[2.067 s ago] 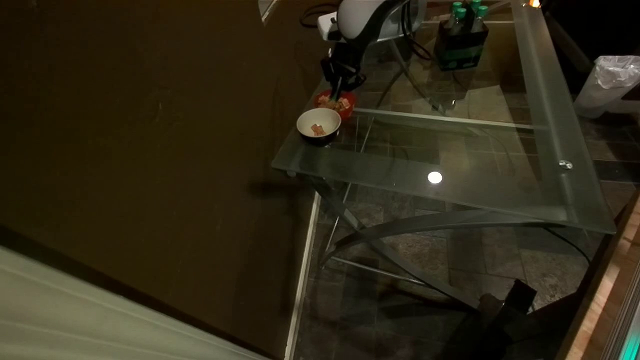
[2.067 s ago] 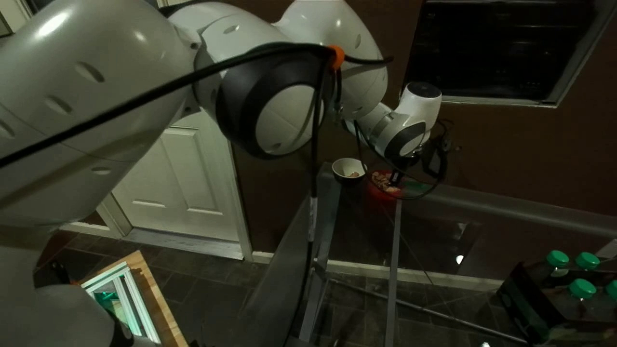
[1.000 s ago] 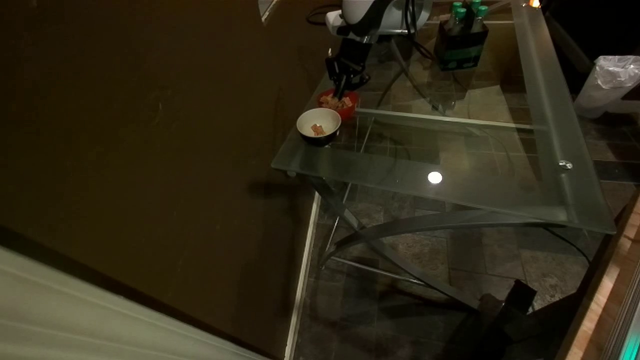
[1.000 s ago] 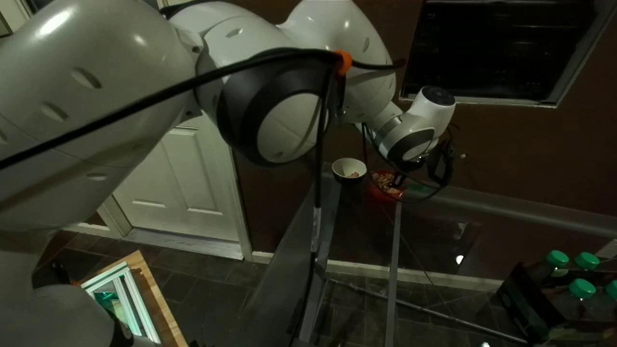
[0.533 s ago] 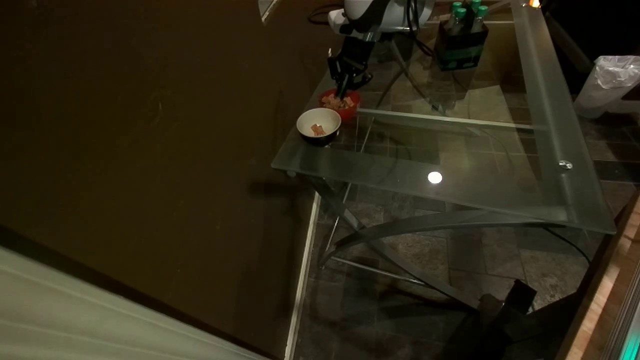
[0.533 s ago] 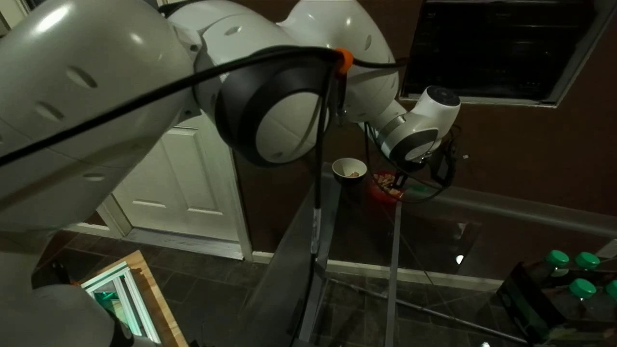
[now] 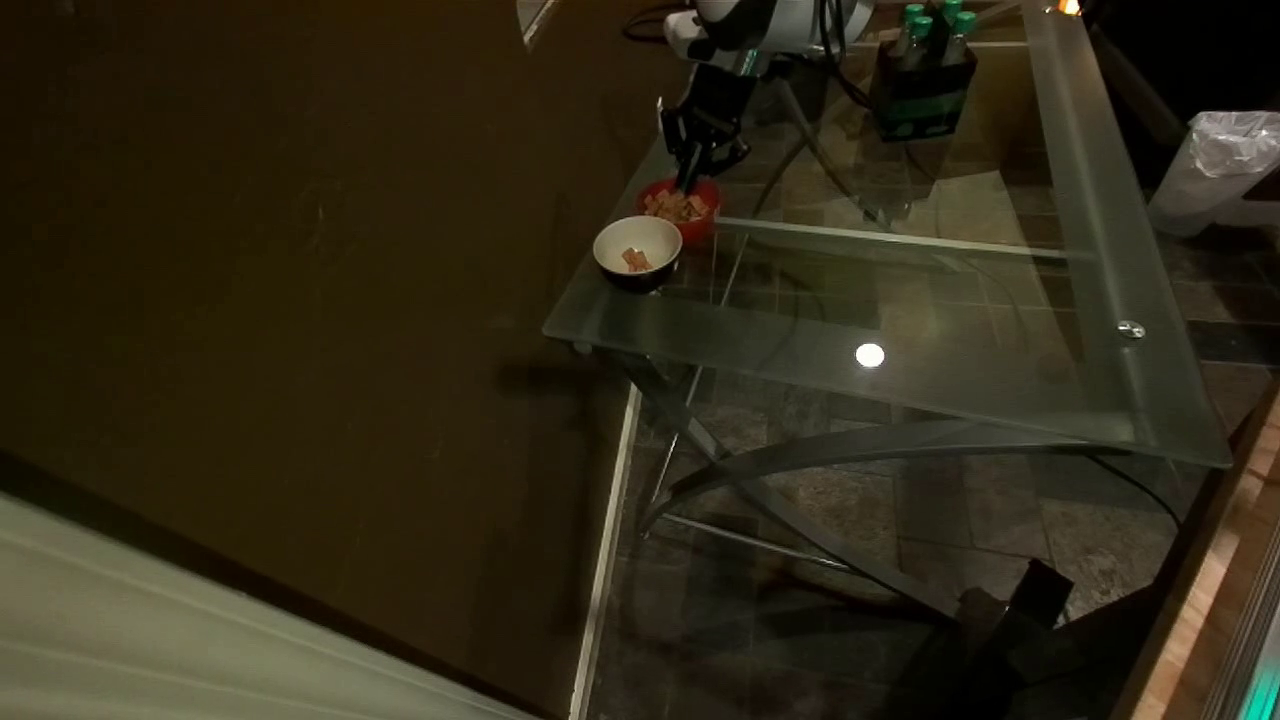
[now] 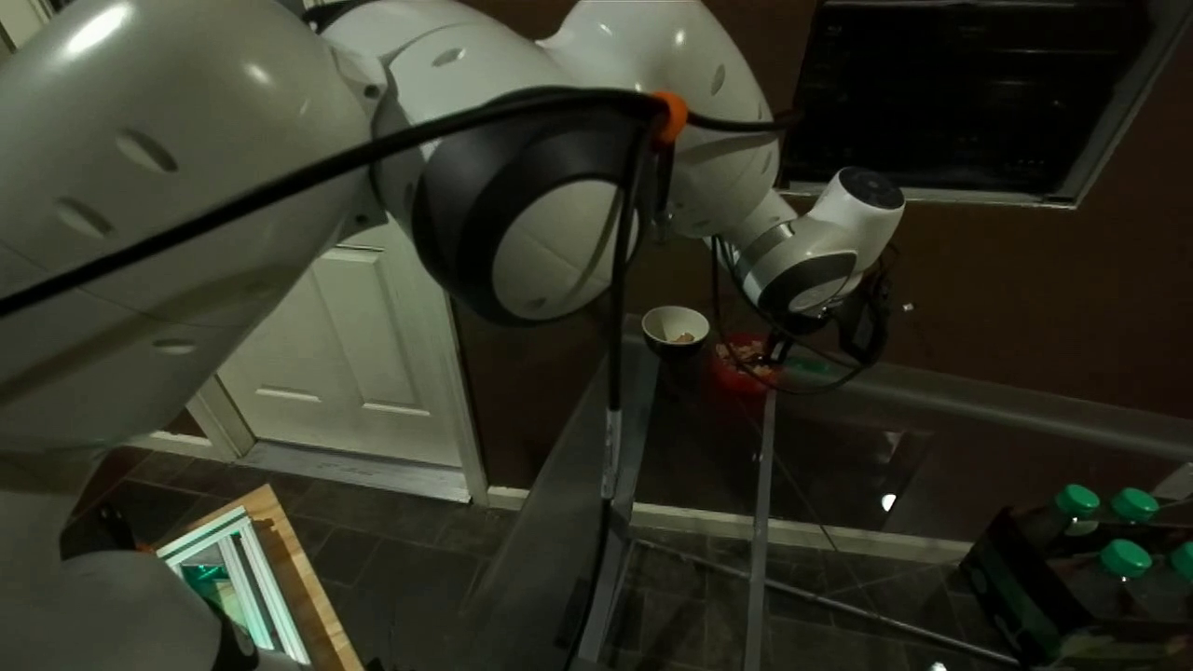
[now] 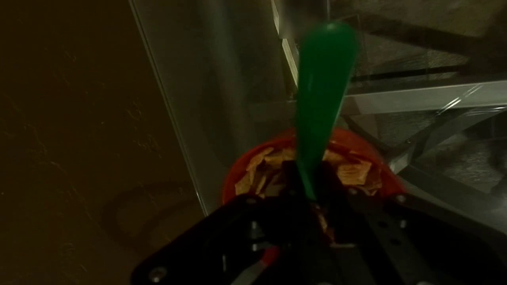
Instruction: Pick up the spoon, scoop some content from the red bowl, place it in the black bowl and place the spoon in the red bowl
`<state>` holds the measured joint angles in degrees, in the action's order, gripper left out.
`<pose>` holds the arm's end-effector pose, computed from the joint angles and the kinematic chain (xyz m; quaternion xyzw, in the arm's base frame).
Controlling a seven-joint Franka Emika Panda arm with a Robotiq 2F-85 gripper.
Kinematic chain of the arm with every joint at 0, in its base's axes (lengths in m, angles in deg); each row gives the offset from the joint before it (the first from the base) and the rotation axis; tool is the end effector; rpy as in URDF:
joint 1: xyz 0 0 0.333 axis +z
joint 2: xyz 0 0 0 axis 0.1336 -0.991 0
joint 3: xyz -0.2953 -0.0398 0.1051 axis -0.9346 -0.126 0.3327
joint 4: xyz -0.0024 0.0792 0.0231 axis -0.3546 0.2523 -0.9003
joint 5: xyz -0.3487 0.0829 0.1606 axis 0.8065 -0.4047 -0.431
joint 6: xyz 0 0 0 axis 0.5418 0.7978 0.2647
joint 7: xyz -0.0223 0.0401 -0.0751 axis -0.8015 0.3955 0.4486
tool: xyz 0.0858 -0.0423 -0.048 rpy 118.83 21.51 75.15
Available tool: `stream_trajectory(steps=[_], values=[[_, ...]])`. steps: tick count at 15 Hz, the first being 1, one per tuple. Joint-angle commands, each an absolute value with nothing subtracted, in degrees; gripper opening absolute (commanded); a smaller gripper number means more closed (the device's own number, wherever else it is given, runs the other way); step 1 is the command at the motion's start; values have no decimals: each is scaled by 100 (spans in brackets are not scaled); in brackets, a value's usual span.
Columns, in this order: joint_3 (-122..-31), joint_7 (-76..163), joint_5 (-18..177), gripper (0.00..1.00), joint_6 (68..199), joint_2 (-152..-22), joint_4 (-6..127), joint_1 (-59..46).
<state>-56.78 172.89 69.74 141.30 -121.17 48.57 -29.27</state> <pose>0.7394 -0.1209 0.2069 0.5883 0.7886 0.1749 0.0375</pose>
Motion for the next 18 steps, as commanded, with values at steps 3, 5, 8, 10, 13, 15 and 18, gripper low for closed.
stream_trajectory(steps=[3, 5, 8, 10, 13, 15, 18], values=[[-5758, 17455, 6742, 4, 13959, -11946, 4933, -2955], [-5806, 17399, 6748, 4, 13974, -11910, 4930, -2935], [-5824, 17379, 6718, 4, 13952, -11847, 4922, -2941], [-5836, 17364, 6690, 4, 13944, -11766, 4954, -2929], [-5853, 17285, 6661, 4, 13858, -11594, 5038, -2888], [-5898, 17171, 6671, 4, 13771, -11471, 5088, -2804], [-5932, 17050, 6711, 4, 13634, -11322, 5157, -2656]])
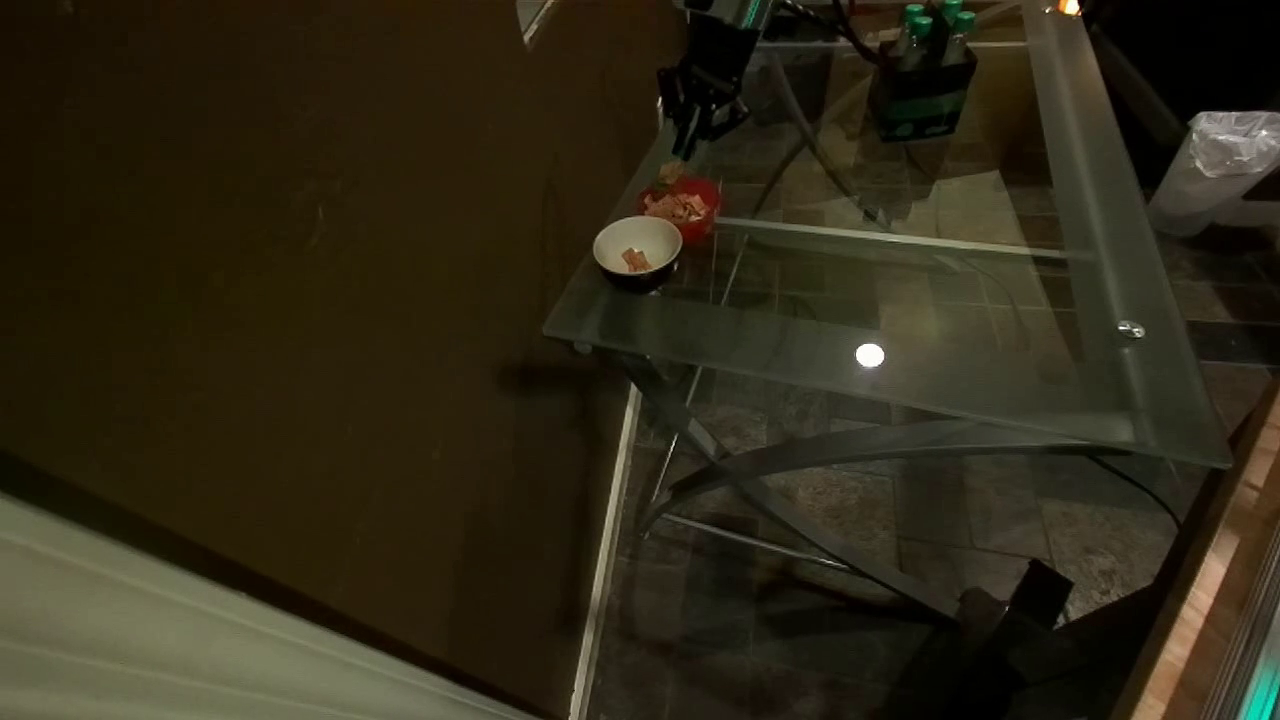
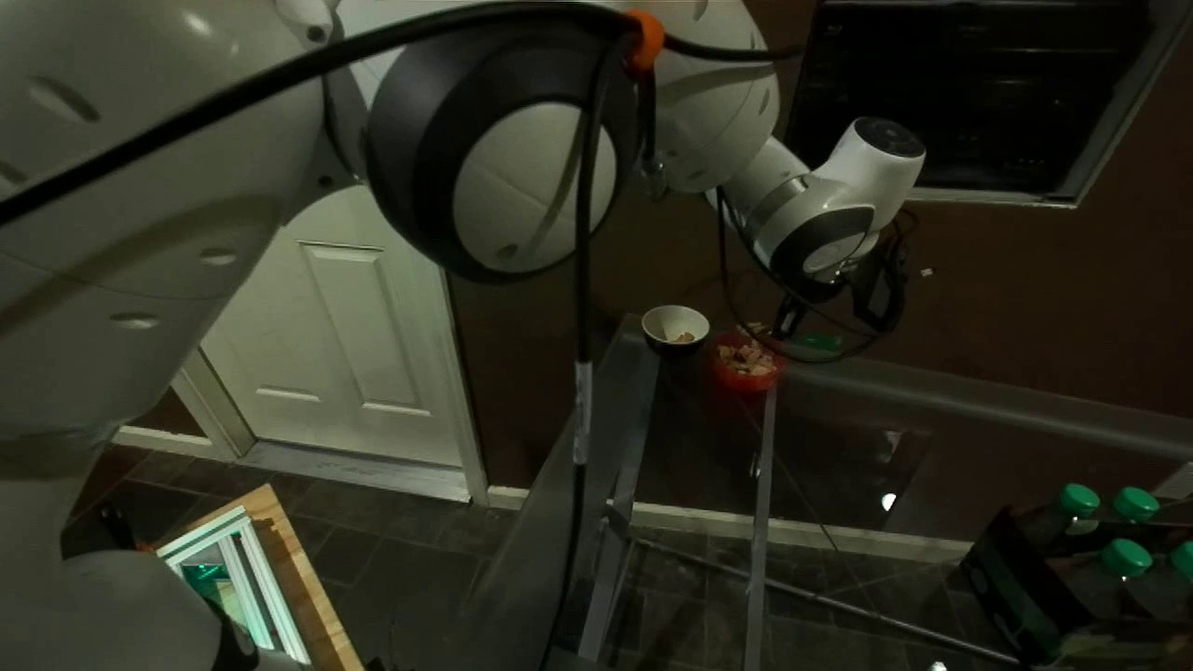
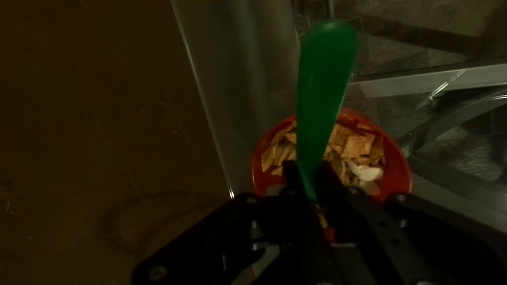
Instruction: Pick up the spoon, scoop some content from the red bowl, place it in the black bowl and place the spoon in the red bowl
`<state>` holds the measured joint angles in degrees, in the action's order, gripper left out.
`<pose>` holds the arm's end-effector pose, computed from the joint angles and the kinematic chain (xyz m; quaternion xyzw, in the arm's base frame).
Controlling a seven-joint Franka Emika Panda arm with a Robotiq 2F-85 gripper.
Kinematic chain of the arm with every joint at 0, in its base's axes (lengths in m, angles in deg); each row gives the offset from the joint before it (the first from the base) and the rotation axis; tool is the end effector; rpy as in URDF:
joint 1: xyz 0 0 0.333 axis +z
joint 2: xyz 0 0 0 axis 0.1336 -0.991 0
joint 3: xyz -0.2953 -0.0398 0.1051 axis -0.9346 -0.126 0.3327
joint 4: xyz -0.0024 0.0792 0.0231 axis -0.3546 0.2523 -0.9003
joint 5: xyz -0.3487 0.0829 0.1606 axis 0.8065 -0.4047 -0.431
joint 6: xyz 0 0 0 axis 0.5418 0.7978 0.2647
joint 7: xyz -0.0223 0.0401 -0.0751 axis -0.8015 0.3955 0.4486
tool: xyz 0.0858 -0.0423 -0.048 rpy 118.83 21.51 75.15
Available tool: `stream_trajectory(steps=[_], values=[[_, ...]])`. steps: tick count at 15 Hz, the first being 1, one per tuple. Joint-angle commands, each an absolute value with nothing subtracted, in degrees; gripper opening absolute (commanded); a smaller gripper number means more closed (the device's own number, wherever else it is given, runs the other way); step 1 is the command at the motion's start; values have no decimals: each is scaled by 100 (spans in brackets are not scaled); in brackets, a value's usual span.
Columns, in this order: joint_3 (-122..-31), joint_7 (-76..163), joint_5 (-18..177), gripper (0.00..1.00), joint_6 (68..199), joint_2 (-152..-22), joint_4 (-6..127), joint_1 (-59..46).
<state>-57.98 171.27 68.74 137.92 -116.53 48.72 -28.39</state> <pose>0.7415 -0.1207 0.2567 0.5944 0.7839 0.1741 0.0438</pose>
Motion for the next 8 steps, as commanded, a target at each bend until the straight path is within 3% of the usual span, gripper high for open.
stream_trajectory(steps=[1, 8], values=[[-5945, 16996, 6724, 4, 13613, -11278, 5182, -2588], [-6086, 16559, 6870, 4, 13401, -11152, 5313, -2026]])
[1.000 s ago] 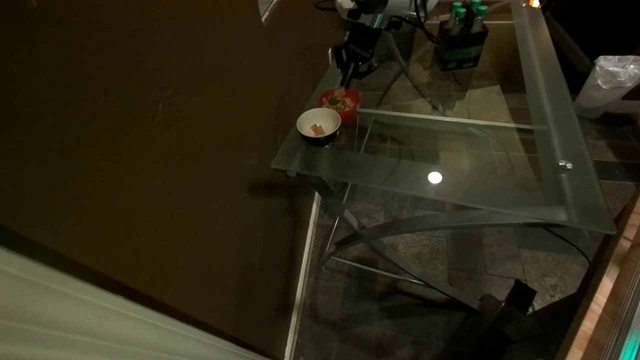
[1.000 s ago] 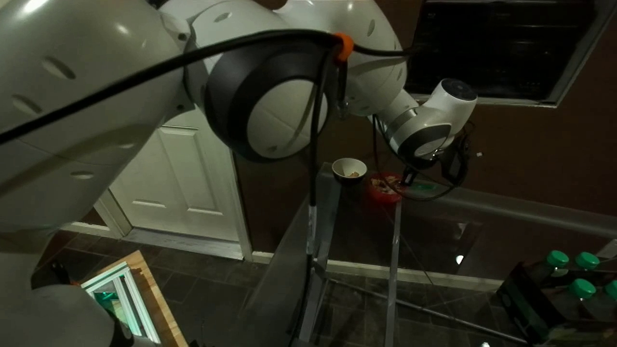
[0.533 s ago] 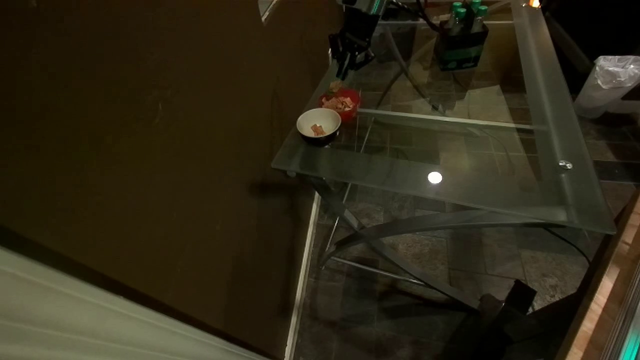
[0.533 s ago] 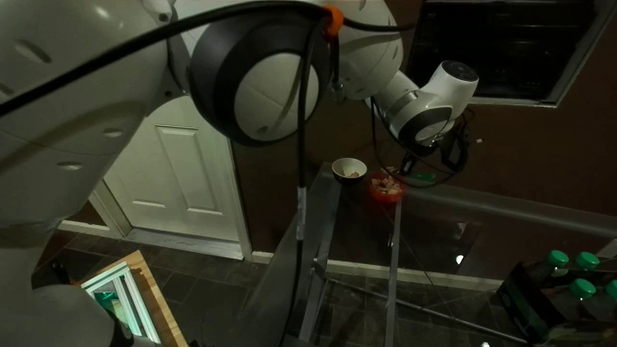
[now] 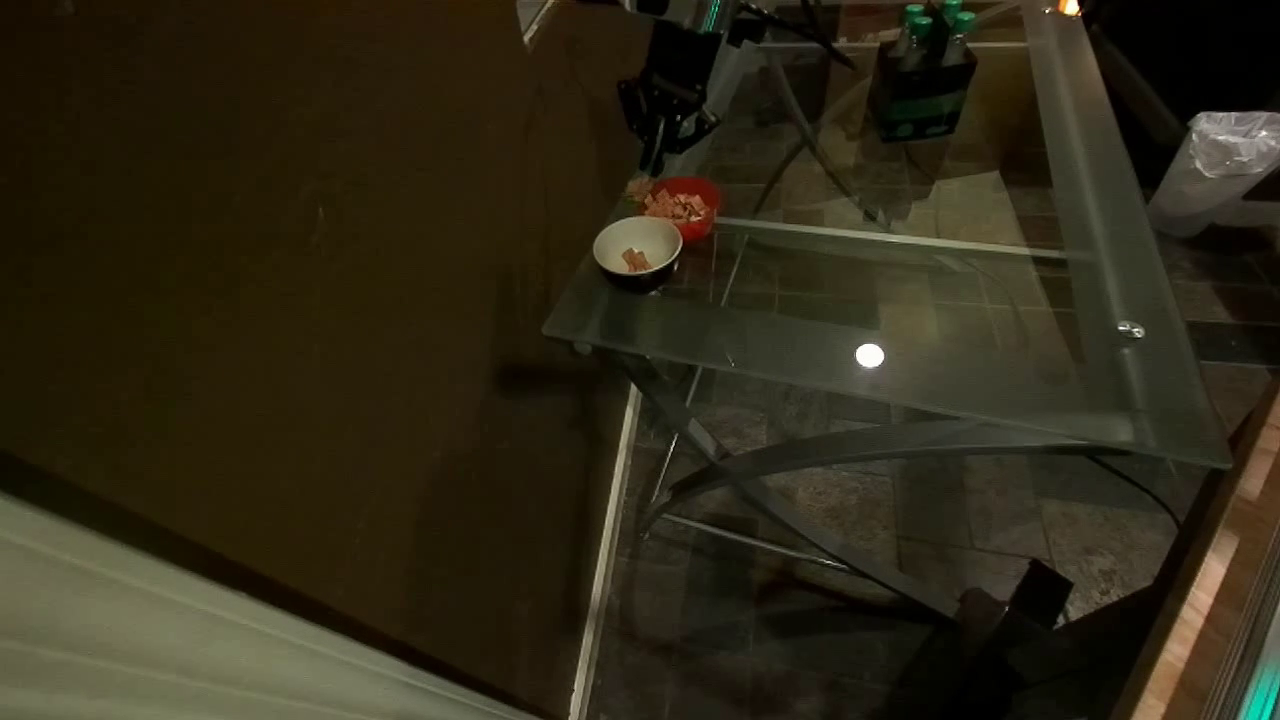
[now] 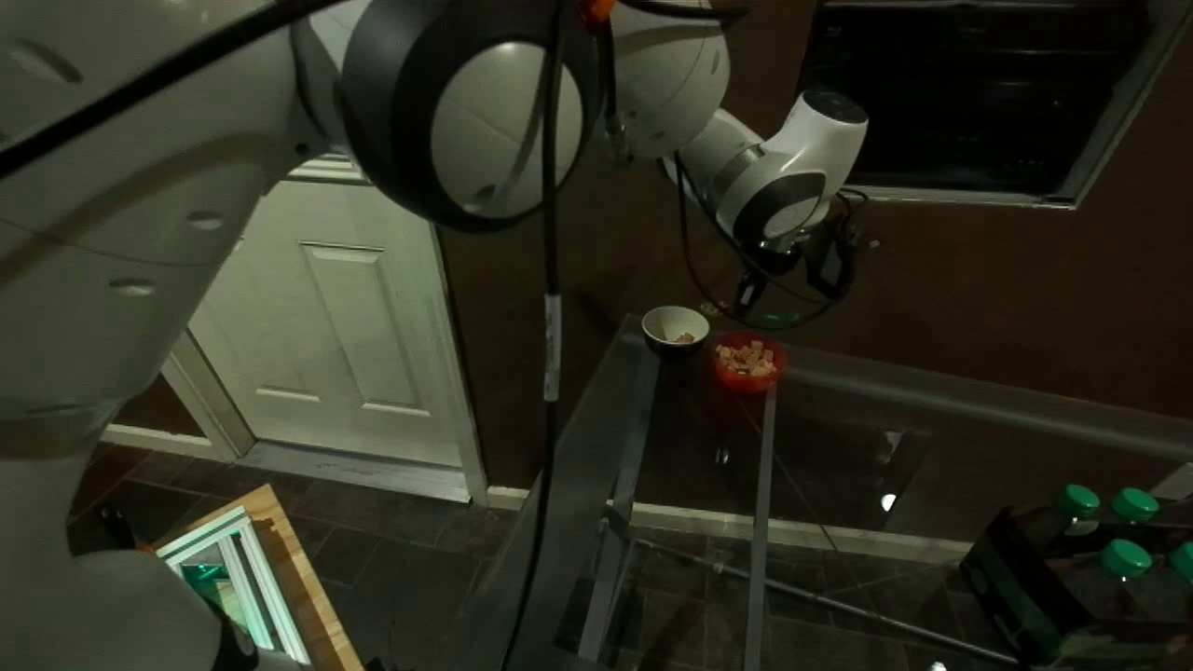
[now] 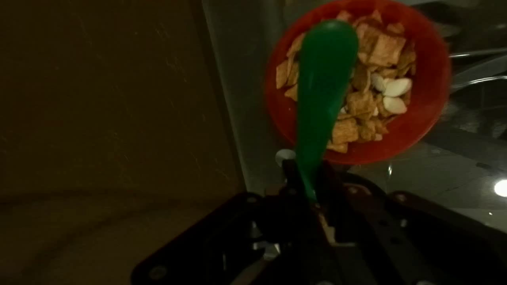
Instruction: Pick up the spoon, scoop some content from the red bowl, place it in the black bowl and place the spoon in the red bowl
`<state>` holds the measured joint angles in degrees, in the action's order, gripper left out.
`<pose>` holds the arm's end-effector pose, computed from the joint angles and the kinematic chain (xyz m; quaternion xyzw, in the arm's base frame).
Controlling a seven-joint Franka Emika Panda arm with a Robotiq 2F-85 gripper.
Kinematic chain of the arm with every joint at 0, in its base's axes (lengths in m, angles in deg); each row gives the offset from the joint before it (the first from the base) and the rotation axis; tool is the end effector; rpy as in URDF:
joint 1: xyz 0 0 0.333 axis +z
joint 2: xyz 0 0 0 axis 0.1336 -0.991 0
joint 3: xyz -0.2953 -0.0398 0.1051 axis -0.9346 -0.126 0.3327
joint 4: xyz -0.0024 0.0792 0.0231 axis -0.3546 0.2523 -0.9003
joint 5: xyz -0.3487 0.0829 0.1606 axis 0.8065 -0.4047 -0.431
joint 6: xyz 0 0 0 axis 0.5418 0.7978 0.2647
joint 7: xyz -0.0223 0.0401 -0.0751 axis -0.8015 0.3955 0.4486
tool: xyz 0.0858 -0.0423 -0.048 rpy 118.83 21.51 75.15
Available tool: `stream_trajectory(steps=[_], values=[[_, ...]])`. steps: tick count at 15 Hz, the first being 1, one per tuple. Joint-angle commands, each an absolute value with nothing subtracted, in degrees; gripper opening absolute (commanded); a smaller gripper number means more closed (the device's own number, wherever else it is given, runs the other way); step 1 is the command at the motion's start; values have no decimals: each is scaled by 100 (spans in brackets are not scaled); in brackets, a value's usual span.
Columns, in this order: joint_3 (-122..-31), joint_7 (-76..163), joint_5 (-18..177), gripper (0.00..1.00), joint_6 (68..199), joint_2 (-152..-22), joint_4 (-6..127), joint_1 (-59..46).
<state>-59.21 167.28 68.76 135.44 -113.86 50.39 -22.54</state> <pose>0.7417 -0.0529 0.2708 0.5830 0.7959 0.1620 0.0224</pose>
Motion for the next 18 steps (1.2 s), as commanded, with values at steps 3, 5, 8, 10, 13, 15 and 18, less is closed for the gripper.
stream_trajectory(steps=[3, 5, 8, 10, 13, 15, 18], values=[[-6186, 16385, 6948, 4, 13389, -11073, 5497, -1816], [-6281, 16255, 7025, 4, 13458, -10991, 5647, -1695], [-6499, 15996, 7222, 4, 13657, -10858, 5841, -1498], [-6696, 15720, 7476, 4, 13826, -10760, 5970, -1329], [-7014, 15182, 8072, 4, 14070, -10606, 6168, -1015], [-7154, 14803, 8454, 4, 14077, -10526, 6271, -829], [-7288, 14242, 8980, 4, 14044, -10446, 6375, -562]])
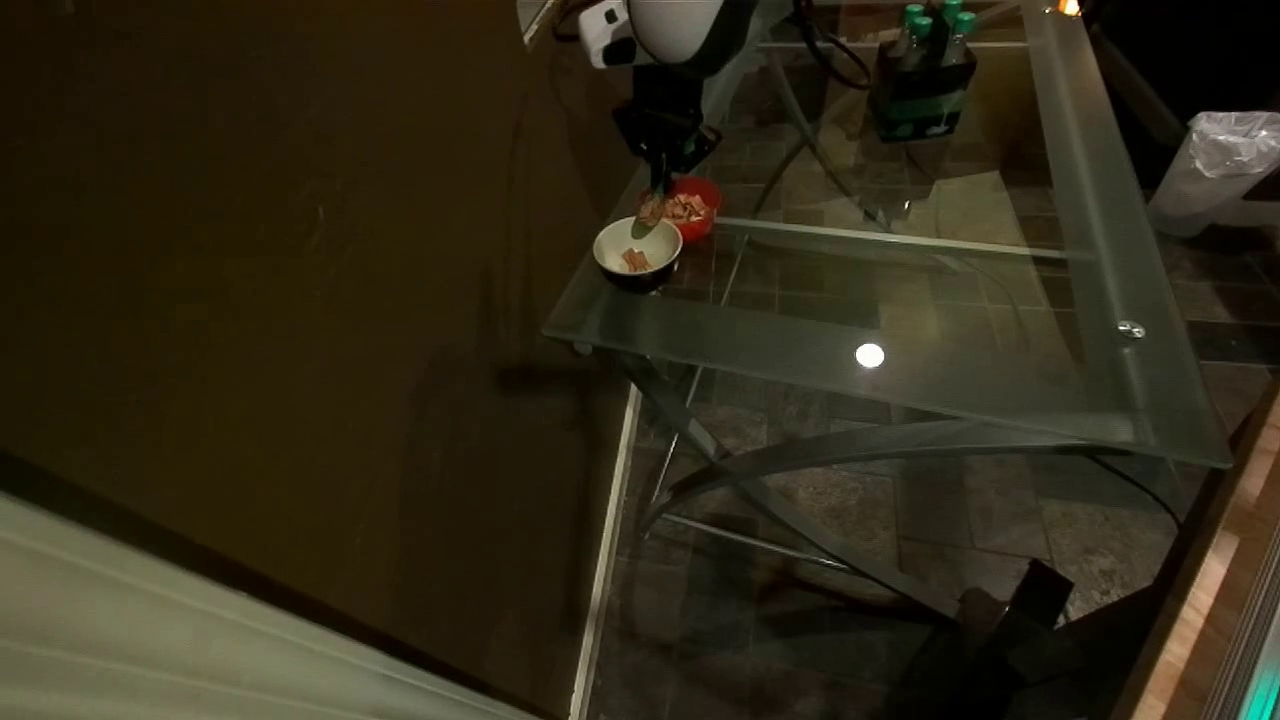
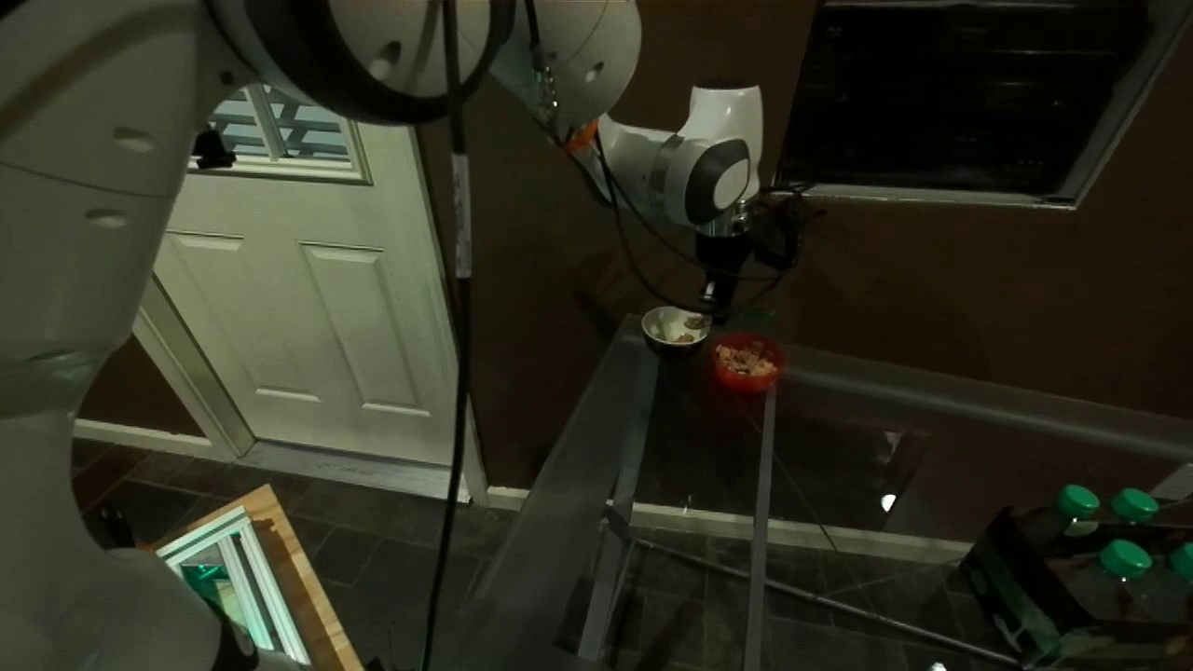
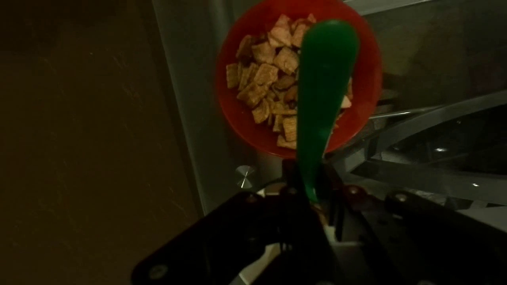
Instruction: Pick up the spoon, scoop some content from the red bowl, place it in the black bowl and place the spoon in the red bowl
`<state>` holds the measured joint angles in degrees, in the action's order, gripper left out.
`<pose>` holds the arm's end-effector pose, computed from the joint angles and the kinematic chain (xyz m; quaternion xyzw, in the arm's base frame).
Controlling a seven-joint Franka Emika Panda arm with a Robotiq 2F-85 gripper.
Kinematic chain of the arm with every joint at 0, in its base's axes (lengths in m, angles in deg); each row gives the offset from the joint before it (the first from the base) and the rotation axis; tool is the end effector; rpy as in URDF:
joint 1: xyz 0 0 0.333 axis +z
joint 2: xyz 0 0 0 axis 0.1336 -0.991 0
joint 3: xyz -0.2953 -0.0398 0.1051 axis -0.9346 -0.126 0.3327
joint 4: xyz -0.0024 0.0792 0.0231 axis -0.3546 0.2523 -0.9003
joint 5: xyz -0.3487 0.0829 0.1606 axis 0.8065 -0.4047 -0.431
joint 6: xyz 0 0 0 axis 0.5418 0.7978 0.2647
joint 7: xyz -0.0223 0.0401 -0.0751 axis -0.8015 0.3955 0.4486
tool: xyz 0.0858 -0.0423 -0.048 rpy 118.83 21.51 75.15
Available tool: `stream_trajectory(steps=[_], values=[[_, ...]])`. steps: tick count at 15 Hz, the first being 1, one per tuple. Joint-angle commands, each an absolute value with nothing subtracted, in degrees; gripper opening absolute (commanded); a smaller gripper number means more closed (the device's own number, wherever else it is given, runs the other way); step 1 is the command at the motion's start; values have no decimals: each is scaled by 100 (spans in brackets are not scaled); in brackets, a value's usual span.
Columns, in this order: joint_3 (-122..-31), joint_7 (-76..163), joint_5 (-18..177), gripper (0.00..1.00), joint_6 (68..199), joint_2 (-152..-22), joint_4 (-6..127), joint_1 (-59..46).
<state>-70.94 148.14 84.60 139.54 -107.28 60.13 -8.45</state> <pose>0.7130 0.0091 0.2723 0.6004 0.7922 0.0364 0.1030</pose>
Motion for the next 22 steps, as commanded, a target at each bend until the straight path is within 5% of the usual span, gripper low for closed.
stream_trajectory(steps=[1, 14, 22], values=[[-7348, 14034, 9186, 4, 14065, -10432, 6395, -460], [-7693, 11676, 12089, 4, 13239, -10231, 6535, 558], [-7073, 11783, 11863, 4, 13000, -9897, 6693, -52]])
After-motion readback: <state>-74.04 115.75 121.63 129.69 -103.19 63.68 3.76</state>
